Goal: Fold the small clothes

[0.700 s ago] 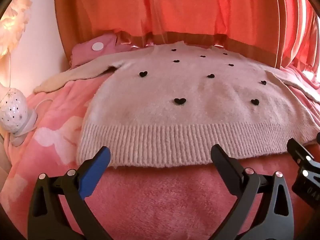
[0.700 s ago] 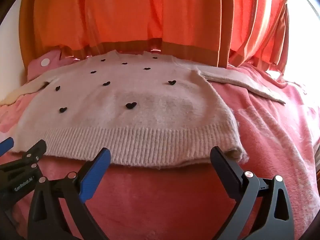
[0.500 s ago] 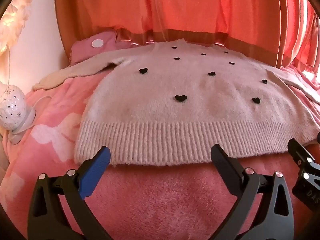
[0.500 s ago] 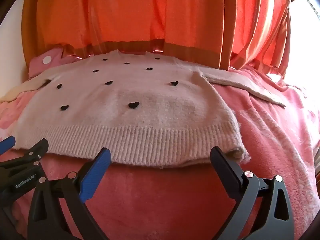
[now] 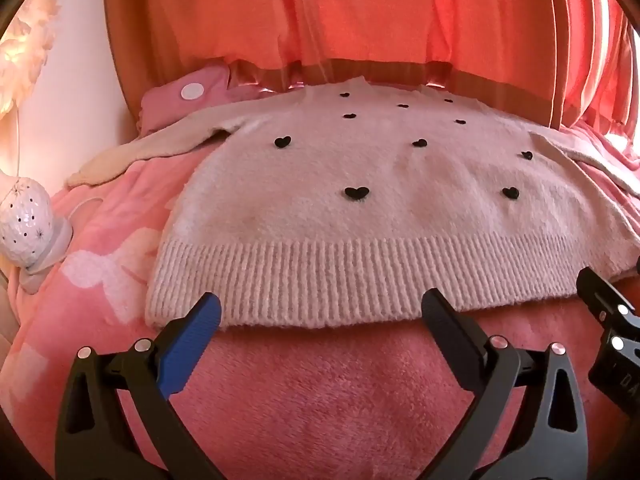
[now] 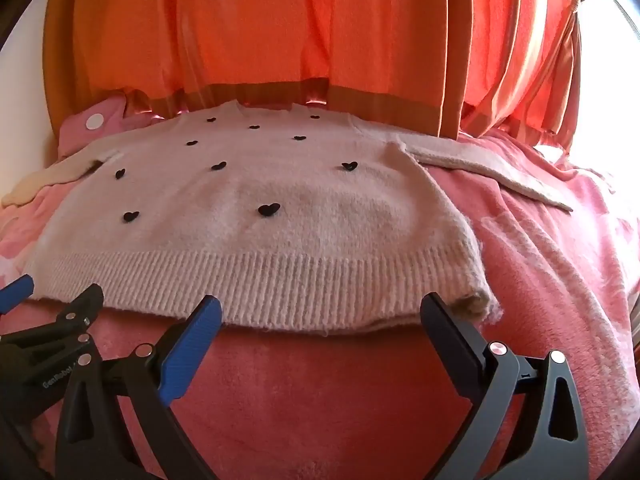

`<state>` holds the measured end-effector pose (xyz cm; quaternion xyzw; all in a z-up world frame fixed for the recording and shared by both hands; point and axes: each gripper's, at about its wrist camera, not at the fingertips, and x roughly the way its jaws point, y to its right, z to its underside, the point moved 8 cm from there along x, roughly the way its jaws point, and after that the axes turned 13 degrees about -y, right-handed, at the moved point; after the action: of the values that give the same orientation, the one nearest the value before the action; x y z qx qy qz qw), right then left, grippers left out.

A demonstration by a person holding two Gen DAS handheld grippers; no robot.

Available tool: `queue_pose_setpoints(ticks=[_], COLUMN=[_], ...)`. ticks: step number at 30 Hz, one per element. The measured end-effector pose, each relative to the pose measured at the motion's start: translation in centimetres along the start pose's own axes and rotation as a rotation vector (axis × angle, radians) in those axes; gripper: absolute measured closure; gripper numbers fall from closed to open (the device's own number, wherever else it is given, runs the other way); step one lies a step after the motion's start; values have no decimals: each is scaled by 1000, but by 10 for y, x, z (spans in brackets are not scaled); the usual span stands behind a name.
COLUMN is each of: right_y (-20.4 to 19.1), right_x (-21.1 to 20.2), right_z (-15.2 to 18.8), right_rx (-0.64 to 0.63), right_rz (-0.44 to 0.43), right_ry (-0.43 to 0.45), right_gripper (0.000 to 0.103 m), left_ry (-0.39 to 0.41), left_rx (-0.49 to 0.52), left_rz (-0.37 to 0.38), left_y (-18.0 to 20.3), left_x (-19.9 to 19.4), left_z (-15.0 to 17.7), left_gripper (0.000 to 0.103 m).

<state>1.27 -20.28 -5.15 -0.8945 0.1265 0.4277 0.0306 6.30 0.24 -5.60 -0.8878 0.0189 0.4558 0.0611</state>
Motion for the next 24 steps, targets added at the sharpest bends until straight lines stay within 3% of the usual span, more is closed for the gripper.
queue_pose_setpoints(ticks=[24], right_y=[-1], right_x=[3], right_z=[3], right_rx=[-6], right_rz=[-4], right_ry=[-2], right_gripper=[5], left_ry=[9], left_rx=[9], left_rz=[-6], left_y=[5], left_x=[1], left_z=[5], left_gripper=[5])
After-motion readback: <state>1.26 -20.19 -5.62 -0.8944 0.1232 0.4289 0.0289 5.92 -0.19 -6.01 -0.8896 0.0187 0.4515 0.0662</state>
